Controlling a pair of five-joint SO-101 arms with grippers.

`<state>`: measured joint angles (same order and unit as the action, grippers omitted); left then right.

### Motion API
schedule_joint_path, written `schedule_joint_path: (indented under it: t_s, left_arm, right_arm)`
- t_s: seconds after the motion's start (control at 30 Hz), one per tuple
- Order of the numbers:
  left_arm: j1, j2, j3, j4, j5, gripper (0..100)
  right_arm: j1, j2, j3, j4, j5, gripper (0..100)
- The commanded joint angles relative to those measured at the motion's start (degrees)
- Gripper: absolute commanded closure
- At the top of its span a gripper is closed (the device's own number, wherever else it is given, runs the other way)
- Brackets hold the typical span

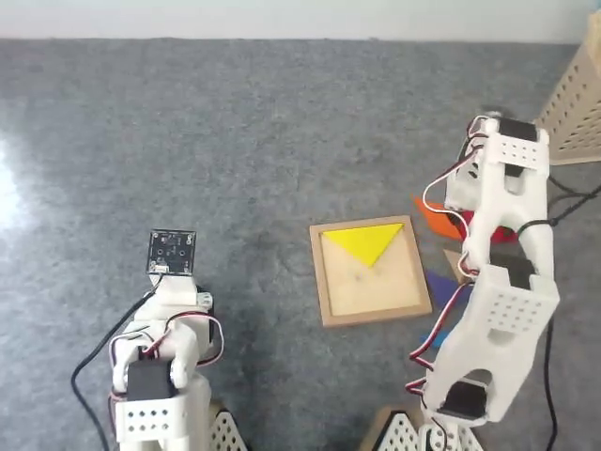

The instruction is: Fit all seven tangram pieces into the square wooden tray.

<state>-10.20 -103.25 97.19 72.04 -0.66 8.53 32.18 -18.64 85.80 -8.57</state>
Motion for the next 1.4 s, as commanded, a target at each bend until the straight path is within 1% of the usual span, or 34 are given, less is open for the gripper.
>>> schedule_joint_path:
  t_s: [0.0,0.1,0.23,0.3,0.4,0.53,0.63,0.73,0.83,0.87,0.9,0.93,0.97,1.03,1.07,1.1,1.2,1.27,1.3,1.37]
  left_arm:
    - [0.00,-0.97,-0.66,0.26,0.35,99]
    - [0.00,-0.97,-0.66,0.26,0.35,99]
    - [0.00,-0.97,-0.66,0.26,0.35,99]
    - [0.00,-0.97,-0.66,0.26,0.35,99]
    - [0.00,-0.97,-0.66,0.26,0.35,99]
    - [0.00,-0.97,-0.66,0.26,0.35,99]
    - [0.00,-0.97,-0.66,0.26,0.35,99]
    - [0.00,-0.97,-0.66,0.26,0.35,99]
    - [0.00,-0.97,-0.66,0.26,0.35,99]
    - [0.00,-0.97,-0.66,0.26,0.35,99]
    - [0.00,-0.97,-0.66,0.26,0.35,99]
    - [0.00,-0.97,-0.66,0.26,0.35,99]
    - [0.00,-0.97,-0.66,0.26,0.35,99]
    - [0.00,-0.97,-0.66,0.26,0.35,99]
    - [0.00,-0.97,-0.66,0.26,0.35,99]
    - [0.00,-0.97,-0.66,0.26,0.35,99]
    - [0.00,-0.97,-0.66,0.26,0.35,99]
    - [0.00,-0.97,-0.66,0.26,0.35,99]
    - [0.00,-0.97,-0.66,0.26,0.35,99]
    - [0.00,-0.97,-0.66,0.26,0.35,99]
  right_arm:
    - [-0.66,-1.10,-1.14,-1.36,-15.47,68.4]
    - [-1.54,2.15,-1.23,-3.82,-19.34,68.4]
    - [-1.27,5.93,-2.55,-4.00,-23.56,68.4]
    - [-0.04,7.34,-5.01,-2.42,-22.77,68.4]
    - [4.26,9.19,-10.20,0.57,-21.19,68.4]
    - [10.86,11.21,-17.32,4.18,-14.68,68.4]
    - [14.55,11.91,-22.33,6.99,-13.10,68.4]
    - [16.57,11.56,-26.55,9.54,-13.19,68.4]
    - [16.84,11.56,-31.30,12.97,-12.84,68.4]
    - [16.84,11.82,-33.05,14.20,-11.60,68.4]
    - [16.75,11.82,-34.37,15.25,-9.32,68.4]
    - [16.48,11.91,-35.52,15.96,-5.10,68.4]
    - [15.96,11.82,-36.22,16.31,1.23,68.4]
    - [14.55,11.82,-36.57,16.84,17.14,68.4]
    - [13.49,11.91,-35.60,17.19,23.47,68.4]
    - [12.44,11.91,-33.49,17.27,27.87,68.4]
    - [9.80,11.91,-25.23,17.10,39.56,68.4]
    - [9.01,11.91,-21.45,17.01,45.27,68.3]
    - [8.92,11.91,-20.31,16.92,46.77,68.2]
    - [9.19,12.00,-19.87,16.92,47.47,68.2]
